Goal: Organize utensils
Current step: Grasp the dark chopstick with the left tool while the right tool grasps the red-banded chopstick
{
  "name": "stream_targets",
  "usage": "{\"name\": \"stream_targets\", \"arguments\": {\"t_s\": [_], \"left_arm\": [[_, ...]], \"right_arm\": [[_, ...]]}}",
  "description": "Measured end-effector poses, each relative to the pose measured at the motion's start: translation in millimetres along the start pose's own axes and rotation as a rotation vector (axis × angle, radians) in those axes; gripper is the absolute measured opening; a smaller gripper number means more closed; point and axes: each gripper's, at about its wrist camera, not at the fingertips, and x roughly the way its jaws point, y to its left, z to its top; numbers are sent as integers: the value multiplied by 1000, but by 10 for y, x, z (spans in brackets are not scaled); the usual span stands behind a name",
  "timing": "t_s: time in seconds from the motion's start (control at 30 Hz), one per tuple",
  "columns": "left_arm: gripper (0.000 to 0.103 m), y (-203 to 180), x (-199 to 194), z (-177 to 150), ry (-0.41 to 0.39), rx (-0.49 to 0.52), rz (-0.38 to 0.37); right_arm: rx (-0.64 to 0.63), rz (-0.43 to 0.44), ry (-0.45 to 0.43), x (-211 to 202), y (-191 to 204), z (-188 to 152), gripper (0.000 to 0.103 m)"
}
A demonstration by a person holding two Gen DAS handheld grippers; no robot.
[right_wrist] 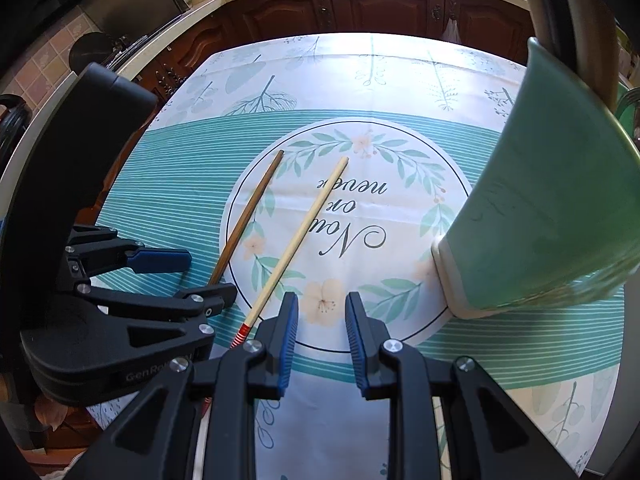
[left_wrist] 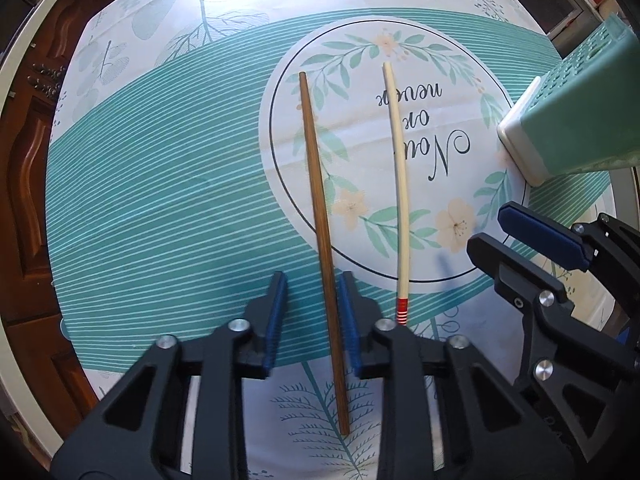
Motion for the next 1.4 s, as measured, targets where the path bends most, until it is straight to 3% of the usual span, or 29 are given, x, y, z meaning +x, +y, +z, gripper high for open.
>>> {"name": "stream_targets", "arguments": {"t_s": [0.1, 0.4, 0.7, 1.0, 1.07, 1.1, 1.2, 1.3, 1.4], "left_arm": [[6, -11, -3, -44, -3, 2, -2], [5, 110, -57, -214, -11, -63, -15], [5, 279, -150, -388, -18, -103, -48], [5, 469, -140, -564, -23, -114, -53], [5, 441, -151, -612, -38, -131, -65], [5, 474, -112, -617, -48, -136, -69], [4, 551, -299, -783, -109, -141, -63], [4, 512, -562, -918, -225, -133, -58], [4, 397, -913, -1094, -362, -115, -57]], "right_arm": [[-3, -3, 2, 0, 15, 2, 24], [15, 4, 53, 113, 49, 120, 24], [137, 13, 160, 412, 67, 369, 25], [70, -153, 245, 569, 329, 546, 26], [20, -179, 253, 584, 416, 554, 15], [1, -177, 260, 593, 449, 563, 8], [15, -142, 279, 580, 399, 565, 5], [67, -42, 272, 550, 316, 508, 5], [71, 44, 194, 304, 218, 363, 5]]}}
